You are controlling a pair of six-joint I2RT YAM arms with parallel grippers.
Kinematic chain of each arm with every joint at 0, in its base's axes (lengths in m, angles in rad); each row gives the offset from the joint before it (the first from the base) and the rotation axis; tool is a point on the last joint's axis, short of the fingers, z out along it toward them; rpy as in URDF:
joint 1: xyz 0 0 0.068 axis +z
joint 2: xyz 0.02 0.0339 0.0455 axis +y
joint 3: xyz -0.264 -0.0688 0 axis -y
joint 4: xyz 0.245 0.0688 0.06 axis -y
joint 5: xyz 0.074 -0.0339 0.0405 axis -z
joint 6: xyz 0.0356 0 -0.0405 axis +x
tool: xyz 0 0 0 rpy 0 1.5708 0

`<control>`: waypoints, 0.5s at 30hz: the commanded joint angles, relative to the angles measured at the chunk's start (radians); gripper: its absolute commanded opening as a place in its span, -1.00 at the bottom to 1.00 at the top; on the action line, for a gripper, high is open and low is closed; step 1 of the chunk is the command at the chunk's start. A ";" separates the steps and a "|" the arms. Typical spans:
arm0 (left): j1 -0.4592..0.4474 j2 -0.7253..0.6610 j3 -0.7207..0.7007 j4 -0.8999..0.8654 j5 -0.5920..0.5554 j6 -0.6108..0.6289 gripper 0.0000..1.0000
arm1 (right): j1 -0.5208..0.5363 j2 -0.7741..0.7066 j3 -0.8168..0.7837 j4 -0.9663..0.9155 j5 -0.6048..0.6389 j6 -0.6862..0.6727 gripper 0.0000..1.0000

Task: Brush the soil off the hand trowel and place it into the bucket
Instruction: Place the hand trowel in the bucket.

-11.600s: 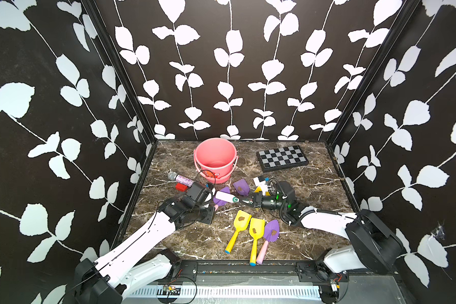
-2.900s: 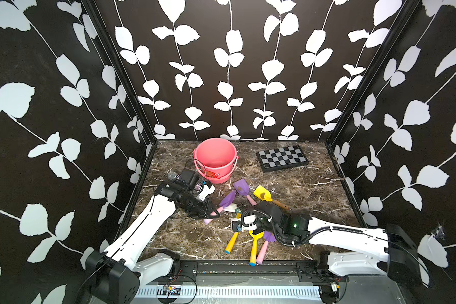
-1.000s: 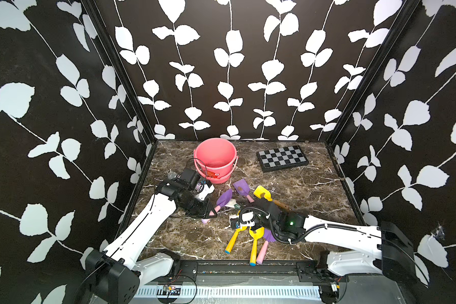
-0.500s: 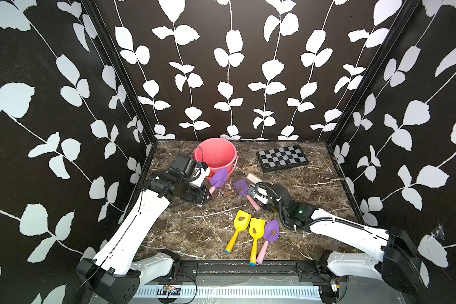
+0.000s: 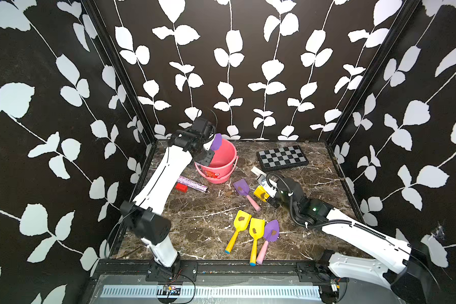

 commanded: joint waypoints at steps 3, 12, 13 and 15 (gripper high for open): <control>-0.003 0.180 0.229 -0.168 -0.058 0.114 -1.00 | -0.006 -0.048 0.017 -0.017 -0.006 0.068 -1.00; 0.001 0.347 0.361 -0.241 -0.073 0.161 -0.97 | -0.006 -0.046 -0.011 -0.012 0.005 0.100 -1.00; 0.001 0.365 0.372 -0.254 -0.083 0.162 -0.96 | -0.006 -0.038 -0.009 -0.013 0.003 0.101 -1.00; 0.001 0.396 0.394 -0.261 -0.109 0.165 -0.94 | -0.006 -0.023 -0.005 -0.011 0.001 0.102 -1.00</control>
